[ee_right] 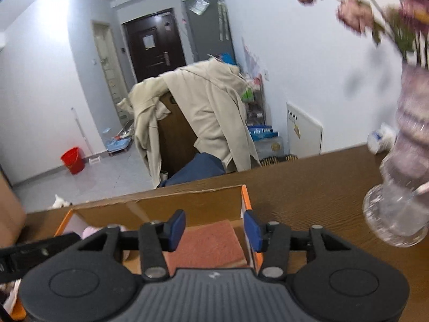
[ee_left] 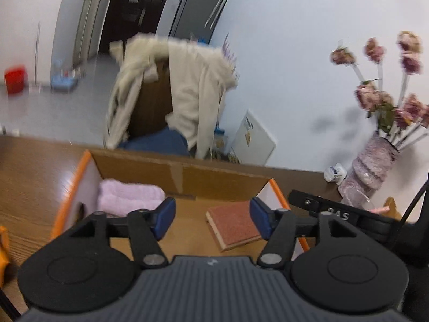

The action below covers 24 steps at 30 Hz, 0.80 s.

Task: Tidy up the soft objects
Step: 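Move the right gripper back toward the pile of soft items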

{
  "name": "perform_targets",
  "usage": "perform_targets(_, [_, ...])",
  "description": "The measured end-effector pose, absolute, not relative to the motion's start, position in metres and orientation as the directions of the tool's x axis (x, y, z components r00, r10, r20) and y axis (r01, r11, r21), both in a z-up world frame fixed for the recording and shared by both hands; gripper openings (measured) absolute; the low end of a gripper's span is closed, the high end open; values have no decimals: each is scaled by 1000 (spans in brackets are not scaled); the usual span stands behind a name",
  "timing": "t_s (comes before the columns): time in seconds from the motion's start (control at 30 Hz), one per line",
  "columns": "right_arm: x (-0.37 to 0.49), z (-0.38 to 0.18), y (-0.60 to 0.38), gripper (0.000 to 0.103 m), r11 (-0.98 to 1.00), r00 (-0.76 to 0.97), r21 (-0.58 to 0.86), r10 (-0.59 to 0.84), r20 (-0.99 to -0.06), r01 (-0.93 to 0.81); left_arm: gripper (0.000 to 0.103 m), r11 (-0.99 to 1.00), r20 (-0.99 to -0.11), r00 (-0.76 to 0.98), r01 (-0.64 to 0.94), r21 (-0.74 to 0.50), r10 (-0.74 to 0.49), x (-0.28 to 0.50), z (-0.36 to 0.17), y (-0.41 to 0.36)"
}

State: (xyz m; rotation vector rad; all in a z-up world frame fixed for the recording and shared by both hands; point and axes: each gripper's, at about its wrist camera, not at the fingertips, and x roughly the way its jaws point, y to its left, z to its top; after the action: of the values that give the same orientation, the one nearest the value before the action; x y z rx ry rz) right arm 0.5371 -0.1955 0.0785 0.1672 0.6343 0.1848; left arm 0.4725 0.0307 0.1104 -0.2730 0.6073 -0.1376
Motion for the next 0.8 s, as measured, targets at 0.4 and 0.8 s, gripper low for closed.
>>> perform_targets(0.4, [318,136,-218,78,937,834,108,346,-430,-333,95,961,-413,879,150,-231,-236,259,115,52])
perform_targets(0.8, [136,32,-218,88,950,827,195,307,-471,-242,103,988,-421,894,140,-67,-155,112,43,26])
